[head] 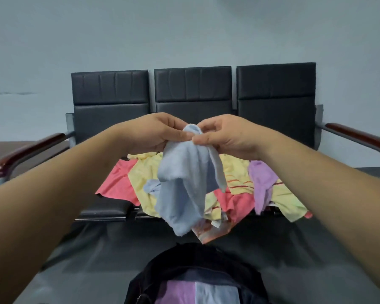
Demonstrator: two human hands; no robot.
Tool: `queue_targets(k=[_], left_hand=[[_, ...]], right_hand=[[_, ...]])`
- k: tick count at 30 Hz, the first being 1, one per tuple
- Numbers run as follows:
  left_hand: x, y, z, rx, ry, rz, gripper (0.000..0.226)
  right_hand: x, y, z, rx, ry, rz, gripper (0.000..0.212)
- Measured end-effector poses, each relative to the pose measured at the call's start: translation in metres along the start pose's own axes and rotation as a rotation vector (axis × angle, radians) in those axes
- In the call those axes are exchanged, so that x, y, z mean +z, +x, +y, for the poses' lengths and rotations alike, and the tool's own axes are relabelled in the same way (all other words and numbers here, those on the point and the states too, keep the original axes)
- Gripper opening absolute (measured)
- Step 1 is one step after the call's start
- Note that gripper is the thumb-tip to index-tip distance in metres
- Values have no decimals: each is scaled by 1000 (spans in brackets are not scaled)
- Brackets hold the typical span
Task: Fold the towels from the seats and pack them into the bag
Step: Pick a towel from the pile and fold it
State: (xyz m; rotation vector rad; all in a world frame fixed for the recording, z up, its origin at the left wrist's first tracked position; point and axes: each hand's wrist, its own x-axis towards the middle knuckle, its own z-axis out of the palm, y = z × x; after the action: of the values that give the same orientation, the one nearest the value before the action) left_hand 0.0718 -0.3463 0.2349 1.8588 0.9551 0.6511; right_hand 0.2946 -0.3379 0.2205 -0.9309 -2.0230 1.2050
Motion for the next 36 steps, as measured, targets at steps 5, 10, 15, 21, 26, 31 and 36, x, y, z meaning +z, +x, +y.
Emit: queue_targets(k=[5,10,15,21,26,31,36], left_hand=[[-3,-4,-8,-52,220,55,21],[5,-10,-40,-202,237,-23,26],[19,-9,-49,-138,-315,-62,26],[19,-5,-36,-62,-425,-170,11],[-2,7,-55,-172,-87,205,31],[-15,8,-78,-259,216,469,19],[-19,9,-86,-278,407,646,17]], right_hand=[[-8,-1,1,-29,193,166,20],[-22,-4,8,-22,306,289,21],[-27,-12,23,94,265,367,17],[-41,-27,34,237,418,220,25],[-52,-18,57,188,-118,389,23],[-51,-16,85,219,-567,321,16],[-51,-11,119,307,-896,255,29]])
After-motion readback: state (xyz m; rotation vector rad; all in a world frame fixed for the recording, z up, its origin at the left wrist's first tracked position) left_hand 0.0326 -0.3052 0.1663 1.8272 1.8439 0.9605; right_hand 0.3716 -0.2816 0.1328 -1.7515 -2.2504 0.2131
